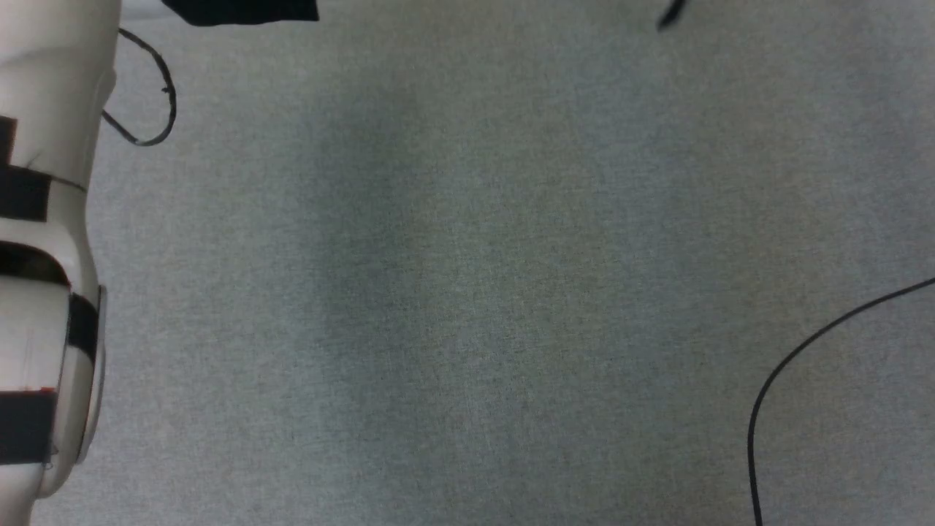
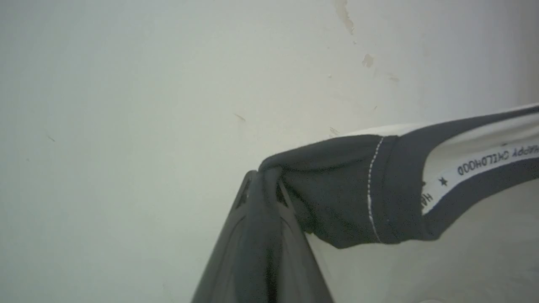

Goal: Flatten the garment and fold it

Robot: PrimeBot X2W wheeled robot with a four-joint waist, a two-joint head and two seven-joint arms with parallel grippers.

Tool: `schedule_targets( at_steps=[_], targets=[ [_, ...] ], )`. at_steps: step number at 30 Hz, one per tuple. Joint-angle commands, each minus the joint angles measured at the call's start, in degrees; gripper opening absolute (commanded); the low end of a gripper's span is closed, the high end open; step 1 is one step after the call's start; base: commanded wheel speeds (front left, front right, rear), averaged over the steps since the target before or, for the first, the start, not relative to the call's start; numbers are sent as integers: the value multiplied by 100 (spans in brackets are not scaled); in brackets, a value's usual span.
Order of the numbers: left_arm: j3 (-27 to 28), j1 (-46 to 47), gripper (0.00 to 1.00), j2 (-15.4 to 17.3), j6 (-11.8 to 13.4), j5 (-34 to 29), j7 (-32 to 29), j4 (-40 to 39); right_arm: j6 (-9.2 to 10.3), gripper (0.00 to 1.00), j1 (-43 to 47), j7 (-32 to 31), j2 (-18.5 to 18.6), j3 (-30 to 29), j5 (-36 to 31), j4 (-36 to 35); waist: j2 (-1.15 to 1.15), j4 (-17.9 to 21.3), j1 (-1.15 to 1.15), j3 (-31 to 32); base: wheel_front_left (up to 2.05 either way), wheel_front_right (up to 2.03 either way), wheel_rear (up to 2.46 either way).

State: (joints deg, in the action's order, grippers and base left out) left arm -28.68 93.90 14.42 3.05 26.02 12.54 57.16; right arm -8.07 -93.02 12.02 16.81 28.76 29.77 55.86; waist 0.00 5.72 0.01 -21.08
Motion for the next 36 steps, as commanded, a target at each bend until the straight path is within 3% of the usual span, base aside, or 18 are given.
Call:
schedule_targets(
  at_steps=[1, 12, 21, 31, 36],
  targets=[
    [59, 8, 0, 118, 15, 11, 74, 203, 58, 0, -20, 81, 27, 58, -10, 140, 0, 19, -1, -384, 0, 0, 0],
    [448, -865, 0, -95, -216, 410, 242, 471, 58, 0, 763, -304, -169, 1037, 775, 300, 0, -97, -1, -622, 0, 0, 0],
    [862, -3348, 0, -356, -477, 591, 245, -361, 58, 0, 2534, -508, 276, 1891, 1927, -481, 0, -278, -1, 194, 0, 0, 0],
    [838, -6284, 0, -414, -350, 438, 218, -2061, 58, 0, 4812, -524, 924, 2214, 2409, -1705, 0, -194, -1, 1495, 0, 0, 0],
    [768, -7671, 0, -186, -58, 528, -153, -3124, 58, 0, 6073, -793, 1177, 1911, 2280, -2392, 0, -22, -1, 2068, 0, 0, 0]
  ],
)
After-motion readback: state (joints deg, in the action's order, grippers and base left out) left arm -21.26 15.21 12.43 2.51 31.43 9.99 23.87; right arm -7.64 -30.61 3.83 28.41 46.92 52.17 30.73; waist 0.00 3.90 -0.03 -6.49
